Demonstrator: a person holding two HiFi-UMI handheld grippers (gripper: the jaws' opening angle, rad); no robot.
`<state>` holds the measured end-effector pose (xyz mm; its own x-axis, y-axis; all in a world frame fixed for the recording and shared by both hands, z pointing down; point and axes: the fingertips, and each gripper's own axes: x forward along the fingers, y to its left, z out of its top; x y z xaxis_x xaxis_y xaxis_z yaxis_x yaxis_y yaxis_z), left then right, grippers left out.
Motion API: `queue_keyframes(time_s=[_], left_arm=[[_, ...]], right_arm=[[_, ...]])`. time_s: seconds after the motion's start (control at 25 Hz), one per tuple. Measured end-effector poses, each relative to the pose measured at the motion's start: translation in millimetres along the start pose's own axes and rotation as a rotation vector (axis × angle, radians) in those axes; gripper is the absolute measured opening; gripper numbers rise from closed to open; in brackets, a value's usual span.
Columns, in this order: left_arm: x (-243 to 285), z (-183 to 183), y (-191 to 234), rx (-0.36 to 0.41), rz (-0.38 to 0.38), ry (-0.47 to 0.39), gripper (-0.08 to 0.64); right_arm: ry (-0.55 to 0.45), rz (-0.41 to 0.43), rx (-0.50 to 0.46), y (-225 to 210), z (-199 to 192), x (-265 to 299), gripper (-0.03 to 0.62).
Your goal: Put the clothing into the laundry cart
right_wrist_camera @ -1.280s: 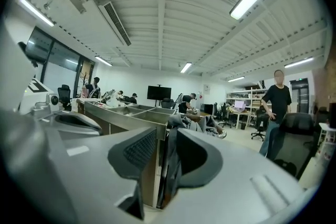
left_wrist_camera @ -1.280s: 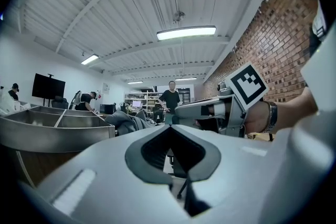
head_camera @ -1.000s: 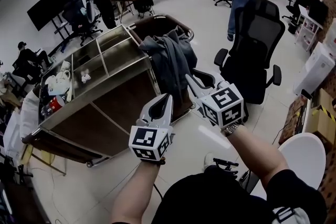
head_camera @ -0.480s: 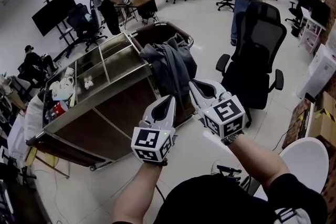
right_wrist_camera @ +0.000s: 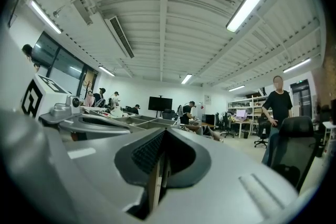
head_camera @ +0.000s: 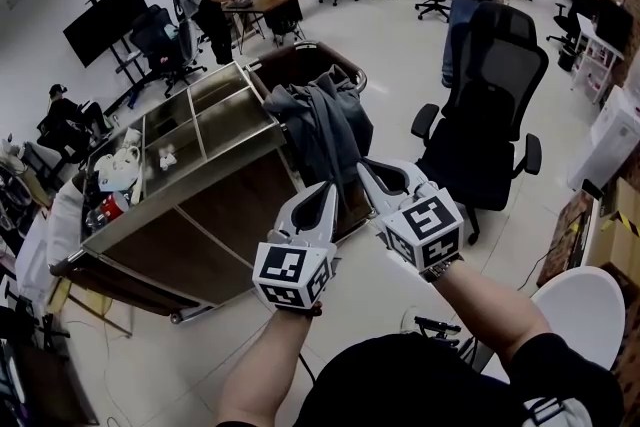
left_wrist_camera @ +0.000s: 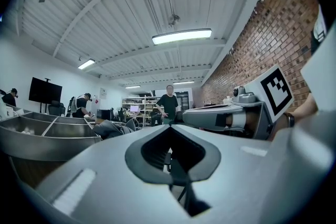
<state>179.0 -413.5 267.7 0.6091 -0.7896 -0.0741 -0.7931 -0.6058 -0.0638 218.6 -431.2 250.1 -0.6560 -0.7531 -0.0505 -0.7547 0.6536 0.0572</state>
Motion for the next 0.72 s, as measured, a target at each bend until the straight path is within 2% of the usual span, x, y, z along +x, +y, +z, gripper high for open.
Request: queue_keyframes(time_s=[0.72], left_arm=[[8.7, -5.2, -1.7, 0.002, 0.009, 0.017, 0.002]], right_arm=[[0.006, 0.009, 0.002, -4.3, -1.2, 0.0, 0.000]])
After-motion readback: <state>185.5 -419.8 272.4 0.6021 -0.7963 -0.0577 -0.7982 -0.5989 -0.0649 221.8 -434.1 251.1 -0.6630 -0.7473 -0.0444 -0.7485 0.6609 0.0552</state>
